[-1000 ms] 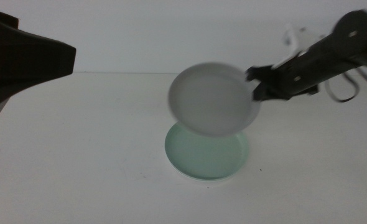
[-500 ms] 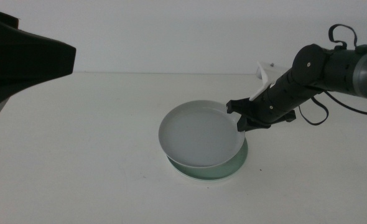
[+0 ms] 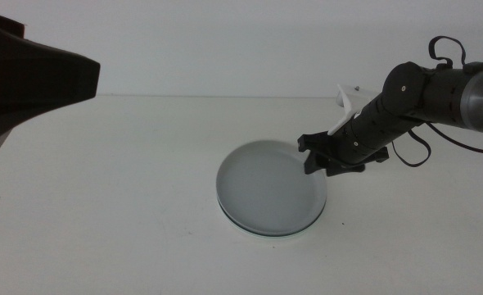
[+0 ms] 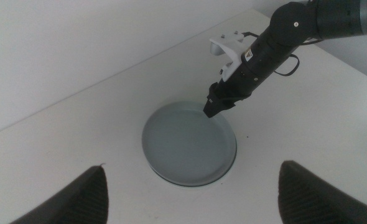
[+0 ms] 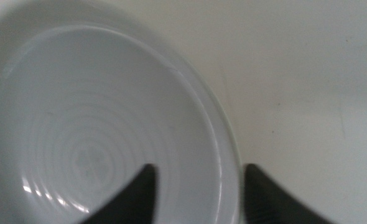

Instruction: Stack the three bowls on top of each other.

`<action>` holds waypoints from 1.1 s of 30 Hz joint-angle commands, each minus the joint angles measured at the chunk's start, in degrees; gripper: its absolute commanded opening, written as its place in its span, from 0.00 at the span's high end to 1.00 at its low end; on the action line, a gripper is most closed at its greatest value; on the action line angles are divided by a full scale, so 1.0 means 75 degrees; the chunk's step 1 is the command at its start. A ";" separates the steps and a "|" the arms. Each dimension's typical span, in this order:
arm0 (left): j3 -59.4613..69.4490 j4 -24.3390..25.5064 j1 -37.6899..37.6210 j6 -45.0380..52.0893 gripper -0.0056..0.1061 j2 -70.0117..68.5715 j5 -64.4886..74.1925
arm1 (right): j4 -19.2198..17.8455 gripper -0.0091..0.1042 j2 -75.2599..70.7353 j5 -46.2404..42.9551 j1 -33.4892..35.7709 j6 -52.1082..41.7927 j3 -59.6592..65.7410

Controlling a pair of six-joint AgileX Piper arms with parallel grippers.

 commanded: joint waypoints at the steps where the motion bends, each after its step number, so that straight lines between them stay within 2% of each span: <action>1: 0.0016 -0.0043 0.0000 -0.0016 0.11 -0.0031 -0.0097 | -0.0033 0.49 -0.0055 -0.0077 -0.0007 0.0002 0.0012; 6: 0.0016 -0.0043 0.0000 -0.0016 0.11 -0.0031 -0.0097 | -0.0121 0.11 -0.0531 0.0253 -0.0039 -0.0378 0.0012; 12: 0.0016 -0.0043 0.0000 -0.0016 0.11 -0.0031 -0.0097 | -0.0695 0.10 -0.1978 0.0917 -0.0424 -0.0488 0.0012; 18: 0.0016 -0.0043 0.0000 -0.0016 0.11 -0.0031 -0.0097 | -0.1422 0.10 -0.4162 0.1337 -0.1285 -0.0428 0.0083; 20: 0.0016 -0.0043 0.0000 -0.0016 0.11 -0.0031 -0.0097 | -0.1452 0.10 -0.4949 0.1289 -0.1572 -0.0427 0.0259; 24: 0.0016 -0.0043 0.0000 -0.0016 0.11 -0.0031 -0.0097 | -0.1637 0.10 -0.6366 0.0705 -0.1766 -0.0427 0.1080; 29: 0.0016 -0.0043 0.0000 -0.0016 0.11 -0.0031 -0.0097 | -0.1698 0.10 -0.7854 -0.0937 -0.1766 -0.0410 0.2672; 33: 0.0016 -0.0043 0.0000 -0.0016 0.11 -0.0031 -0.0097 | -0.1764 0.10 -0.7937 -0.1054 -0.1766 -0.0410 0.2857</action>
